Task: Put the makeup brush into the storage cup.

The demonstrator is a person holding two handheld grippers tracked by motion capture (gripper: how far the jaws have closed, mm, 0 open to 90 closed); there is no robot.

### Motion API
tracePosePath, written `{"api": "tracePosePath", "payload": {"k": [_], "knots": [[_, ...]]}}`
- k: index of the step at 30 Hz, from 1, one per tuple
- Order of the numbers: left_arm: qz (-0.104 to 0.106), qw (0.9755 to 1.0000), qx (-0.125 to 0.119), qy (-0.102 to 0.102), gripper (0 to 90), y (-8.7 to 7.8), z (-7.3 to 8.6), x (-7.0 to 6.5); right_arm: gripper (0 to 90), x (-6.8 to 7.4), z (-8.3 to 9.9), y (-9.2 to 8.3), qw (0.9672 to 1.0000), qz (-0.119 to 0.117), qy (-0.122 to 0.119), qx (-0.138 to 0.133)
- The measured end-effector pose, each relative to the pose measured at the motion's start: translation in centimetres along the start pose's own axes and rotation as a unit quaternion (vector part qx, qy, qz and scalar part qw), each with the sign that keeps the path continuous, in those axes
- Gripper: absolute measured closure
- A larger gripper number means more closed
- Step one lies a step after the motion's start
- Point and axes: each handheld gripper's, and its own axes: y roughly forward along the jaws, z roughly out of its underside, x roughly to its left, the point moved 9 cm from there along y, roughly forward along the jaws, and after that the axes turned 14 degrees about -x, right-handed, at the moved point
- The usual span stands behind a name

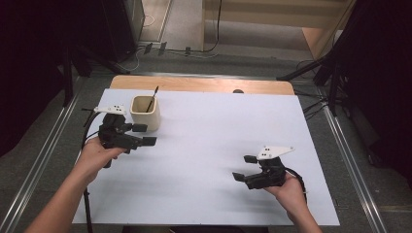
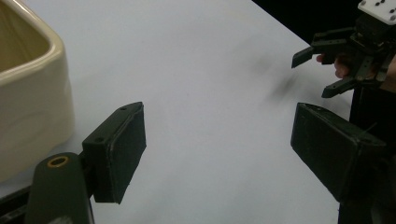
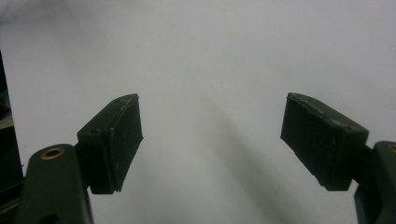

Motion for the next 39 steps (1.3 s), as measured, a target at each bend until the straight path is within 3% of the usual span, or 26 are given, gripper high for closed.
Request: {"api": "tracePosePath", "payload": {"k": [12,39], "knots": [[-0.014,0.999,0.017,0.038,18.6,0.7,2.3,-1.1,21.5,-0.1,0.1,0.0,1.0,0.001,-0.001,0.002],[-0.016,0.9958,0.018,0.088,18.6,0.5,5.5,-3.5,21.4,-0.4,0.4,-0.2,1.0,0.002,-0.004,0.006]]}}
